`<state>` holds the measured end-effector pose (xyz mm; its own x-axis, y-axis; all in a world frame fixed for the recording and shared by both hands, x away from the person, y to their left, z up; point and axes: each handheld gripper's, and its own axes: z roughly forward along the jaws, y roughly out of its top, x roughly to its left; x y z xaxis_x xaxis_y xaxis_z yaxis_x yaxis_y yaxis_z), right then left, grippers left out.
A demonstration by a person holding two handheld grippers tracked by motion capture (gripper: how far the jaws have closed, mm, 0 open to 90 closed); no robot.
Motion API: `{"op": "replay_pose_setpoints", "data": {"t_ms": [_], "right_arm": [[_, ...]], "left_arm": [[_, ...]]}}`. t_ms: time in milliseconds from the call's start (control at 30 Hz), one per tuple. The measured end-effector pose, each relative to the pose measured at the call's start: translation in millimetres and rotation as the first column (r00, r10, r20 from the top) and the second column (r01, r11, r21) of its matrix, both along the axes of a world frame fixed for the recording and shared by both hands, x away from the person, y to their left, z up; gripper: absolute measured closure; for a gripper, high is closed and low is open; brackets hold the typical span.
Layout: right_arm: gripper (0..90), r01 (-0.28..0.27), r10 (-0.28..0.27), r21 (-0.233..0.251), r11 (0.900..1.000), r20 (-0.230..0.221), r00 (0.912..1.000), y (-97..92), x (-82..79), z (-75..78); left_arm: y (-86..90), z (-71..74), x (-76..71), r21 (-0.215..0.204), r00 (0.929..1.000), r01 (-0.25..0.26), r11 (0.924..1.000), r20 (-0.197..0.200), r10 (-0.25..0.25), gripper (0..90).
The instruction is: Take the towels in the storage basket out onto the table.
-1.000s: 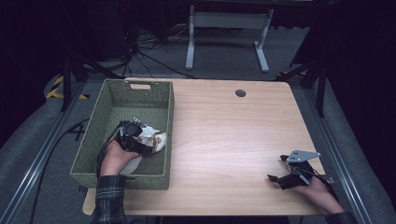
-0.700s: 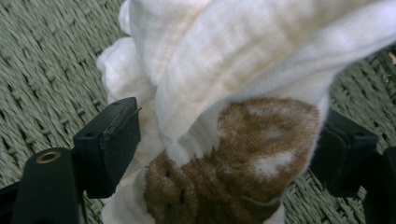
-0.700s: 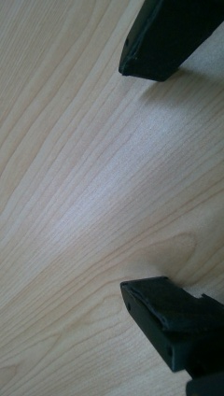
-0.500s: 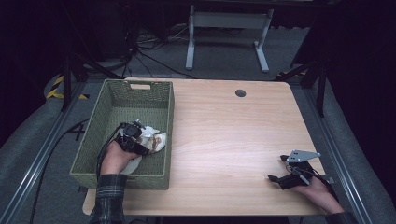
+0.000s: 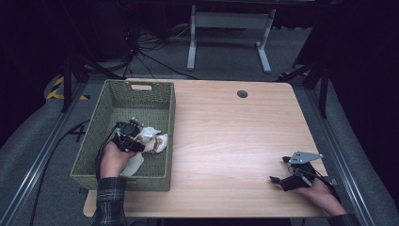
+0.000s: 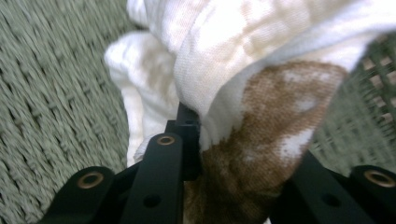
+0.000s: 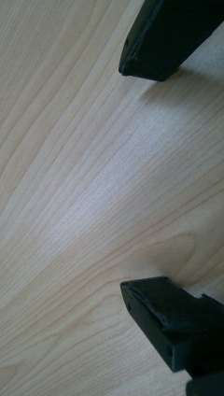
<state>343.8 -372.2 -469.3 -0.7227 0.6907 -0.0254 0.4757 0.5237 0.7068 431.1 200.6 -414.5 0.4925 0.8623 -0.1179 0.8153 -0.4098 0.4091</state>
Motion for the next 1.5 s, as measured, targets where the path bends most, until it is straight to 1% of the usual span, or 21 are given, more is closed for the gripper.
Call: {"op": "replay_pose_setpoints", "data": {"t_ms": [100, 167, 233, 367, 467, 533, 667, 700, 733, 800, 867, 900, 933, 967, 1000, 1133, 1200, 1233, 1267, 1300, 1500], "right_arm": [[0.1, 0.000, 0.000, 0.000, 1.0000, 0.000, 1.0000, 0.0, 0.0, 0.0], [0.1, 0.000, 0.000, 0.000, 1.0000, 0.000, 1.0000, 0.0, 0.0, 0.0], [0.1, 0.000, 0.000, 0.000, 1.0000, 0.000, 1.0000, 0.0, 0.0, 0.0], [0.1, 0.000, 0.000, 0.000, 1.0000, 0.000, 1.0000, 0.0, 0.0, 0.0], [0.1, 0.000, 0.000, 0.000, 1.0000, 0.000, 1.0000, 0.0, 0.0, 0.0], [0.1, 0.000, 0.000, 0.000, 1.0000, 0.000, 1.0000, 0.0, 0.1, 0.0], [0.1, 0.000, 0.000, 0.000, 1.0000, 0.000, 1.0000, 0.0, 0.1, 0.0], [0.1, 0.000, 0.000, 0.000, 1.0000, 0.000, 1.0000, 0.0, 0.1, 0.0], [0.1, 0.000, 0.000, 0.000, 1.0000, 0.000, 1.0000, 0.0, 0.1, 0.0], [0.1, 0.000, 0.000, 0.000, 1.0000, 0.000, 1.0000, 0.0, 0.1, 0.0], [0.1, 0.000, 0.000, 0.000, 1.0000, 0.000, 1.0000, 0.0, 0.1, 0.0], [0.1, 0.000, 0.000, 0.000, 1.0000, 0.000, 1.0000, 0.0, 0.1, 0.0], [0.1, 0.000, 0.000, 0.000, 1.0000, 0.000, 1.0000, 0.0, 0.1, 0.0], [0.1, 0.000, 0.000, 0.000, 1.0000, 0.000, 1.0000, 0.0, 0.1, 0.0], [0.1, 0.000, 0.000, 0.000, 1.0000, 0.000, 1.0000, 0.0, 0.1, 0.0], [0.1, 0.000, 0.000, 0.000, 1.0000, 0.000, 1.0000, 0.0, 0.1, 0.0], [0.1, 0.000, 0.000, 0.000, 1.0000, 0.000, 1.0000, 0.0, 0.1, 0.0], [0.1, 0.000, 0.000, 0.000, 1.0000, 0.000, 1.0000, 0.0, 0.1, 0.0], [0.1, 0.000, 0.000, 0.000, 1.0000, 0.000, 1.0000, 0.0, 0.1, 0.0], [0.1, 0.000, 0.000, 0.000, 1.0000, 0.000, 1.0000, 0.0, 0.1, 0.0], [0.1, 0.000, 0.000, 0.000, 1.0000, 0.000, 1.0000, 0.0, 0.1, 0.0]], "left_arm": [[1.3, 3.2, -0.7, -0.016, 0.9997, 0.002, 0.9999, 0.024, -0.001, 77.8], [4.5, 8.4, -3.9, -0.071, 0.9973, 0.010, 0.9974, 0.073, -0.005, 78.5], [5.3, 10.0, -4.6, -0.084, 0.9968, 0.015, 0.9964, 0.079, -0.008, 79.7], [10.0, 18.0, -8.7, -0.160, 0.9876, 0.027, 0.9868, 0.157, -0.002, 81.0], [13.3, 22.8, -10.9, -0.196, 0.9811, 0.032, 0.9800, 0.193, 0.006, 81.5], [15.9, 25.8, -12.6, -0.236, 0.9740, 0.044, 0.9708, 0.226, 0.011, 81.7], [19.3, 32.0, -16.0, -0.281, 0.9604, 0.061, 0.9579, 0.278, 0.020, 81.7], [19.3, 32.0, -16.0, -0.281, 0.9604, 0.061, 0.9579, 0.278, 0.020, 81.7], [20.5, 34.6, -17.3, -0.308, 0.9526, 0.072, 0.9488, 0.303, 0.026, 81.9], [20.8, 37.2, -18.4, -0.330, 0.9483, 0.081, 0.9406, 0.316, 0.029, 82.2], [19.9, 40.8, -19.0, -0.341, 0.9402, 0.105, 0.9342, 0.340, 0.019, 82.3], [19.9, 40.8, -19.0, -0.341, 0.9402, 0.105, 0.9342, 0.340, 0.019, 82.4], [19.0, 43.9, -19.7, -0.345, 0.9333, 0.113, 0.9315, 0.358, 0.019, 82.4], [19.0, 43.9, -19.7, -0.345, 0.9333, 0.113, 0.9315, 0.358, 0.019, 82.4], [17.7, 47.7, -20.8, -0.361, 0.9274, 0.123, 0.9245, 0.374, 0.022, 82.4], [17.4, 53.9, -21.9, -0.367, 0.9189, 0.135, 0.9204, 0.394, 0.022, 82.5], [18.1, 61.2, -24.0, -0.373, 0.9077, 0.139, 0.9173, 0.418, 0.032, 82.5], [18.1, 61.2, -24.0, -0.373, 0.9077, 0.139, 0.9173, 0.418, 0.032, 82.5], [18.1, 64.0, -24.9, -0.382, 0.9019, 0.142, 0.9130, 0.430, 0.039, 82.5], [18.4, 66.6, -25.6, -0.381, 0.8973, 0.146, 0.9130, 0.440, 0.040, 82.5], [16.1, 82.5, -29.1, -0.389, 0.8759, 0.179, 0.9035, 0.481, 0.034, 82.6]]}}
